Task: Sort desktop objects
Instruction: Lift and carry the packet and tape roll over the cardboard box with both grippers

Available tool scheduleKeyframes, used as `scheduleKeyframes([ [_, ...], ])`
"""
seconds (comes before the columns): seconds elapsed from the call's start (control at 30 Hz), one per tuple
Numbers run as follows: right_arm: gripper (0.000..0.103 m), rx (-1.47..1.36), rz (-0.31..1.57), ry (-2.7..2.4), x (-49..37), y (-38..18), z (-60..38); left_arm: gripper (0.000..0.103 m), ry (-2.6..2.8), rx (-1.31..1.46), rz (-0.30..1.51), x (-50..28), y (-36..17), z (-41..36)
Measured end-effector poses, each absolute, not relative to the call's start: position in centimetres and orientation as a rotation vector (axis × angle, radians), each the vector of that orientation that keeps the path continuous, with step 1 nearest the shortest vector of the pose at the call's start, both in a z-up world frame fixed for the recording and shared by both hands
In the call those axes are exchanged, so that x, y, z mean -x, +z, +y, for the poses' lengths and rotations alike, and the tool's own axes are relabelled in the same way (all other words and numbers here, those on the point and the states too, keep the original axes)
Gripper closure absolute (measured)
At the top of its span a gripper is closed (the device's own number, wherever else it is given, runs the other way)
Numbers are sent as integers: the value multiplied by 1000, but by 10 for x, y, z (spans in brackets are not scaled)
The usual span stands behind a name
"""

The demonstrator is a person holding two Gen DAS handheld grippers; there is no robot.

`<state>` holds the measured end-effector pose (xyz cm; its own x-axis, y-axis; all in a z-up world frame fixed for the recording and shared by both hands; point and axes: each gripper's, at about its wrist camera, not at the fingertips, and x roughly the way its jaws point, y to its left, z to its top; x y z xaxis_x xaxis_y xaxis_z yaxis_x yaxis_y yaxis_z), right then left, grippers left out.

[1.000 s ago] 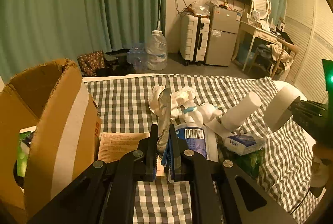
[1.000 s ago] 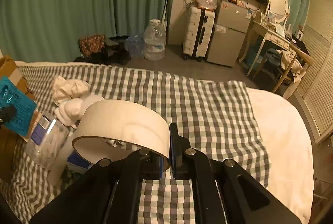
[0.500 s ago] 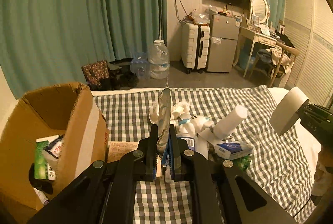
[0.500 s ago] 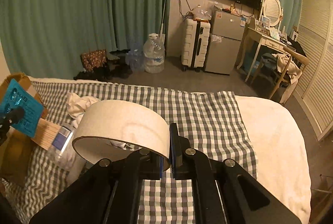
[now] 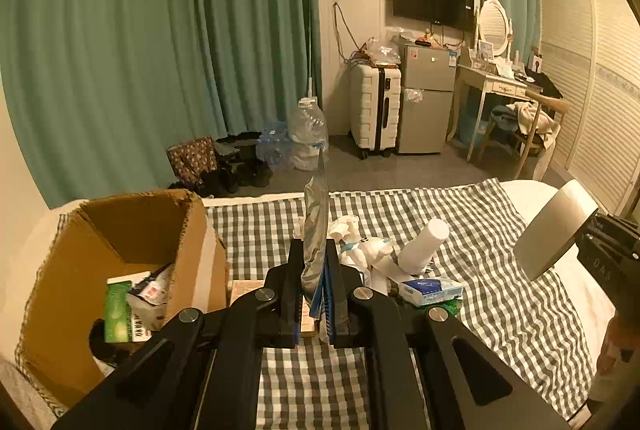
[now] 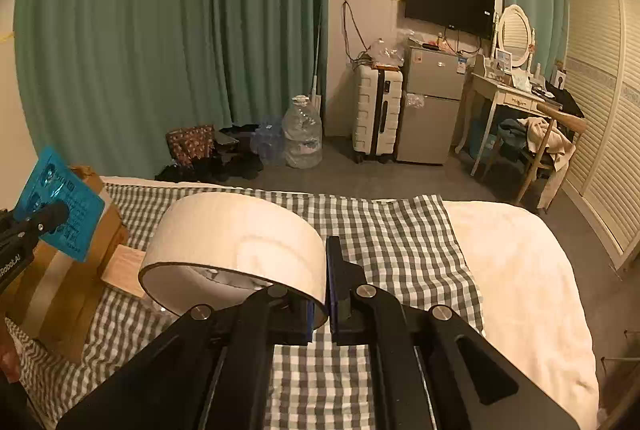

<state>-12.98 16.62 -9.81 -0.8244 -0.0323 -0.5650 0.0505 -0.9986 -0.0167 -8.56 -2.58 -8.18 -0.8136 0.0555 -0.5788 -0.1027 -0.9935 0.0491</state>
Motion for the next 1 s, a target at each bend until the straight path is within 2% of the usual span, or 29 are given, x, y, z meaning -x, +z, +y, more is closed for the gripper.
scheduleKeyframes([
  [0.43, 98, -870, 46, -2962, 101, -83, 139, 94, 2930, 842, 157, 59, -48, -43],
  [1.0, 98, -783, 54, -2902, 93, -45, 79, 94, 3050, 834, 160, 46, -29, -101],
])
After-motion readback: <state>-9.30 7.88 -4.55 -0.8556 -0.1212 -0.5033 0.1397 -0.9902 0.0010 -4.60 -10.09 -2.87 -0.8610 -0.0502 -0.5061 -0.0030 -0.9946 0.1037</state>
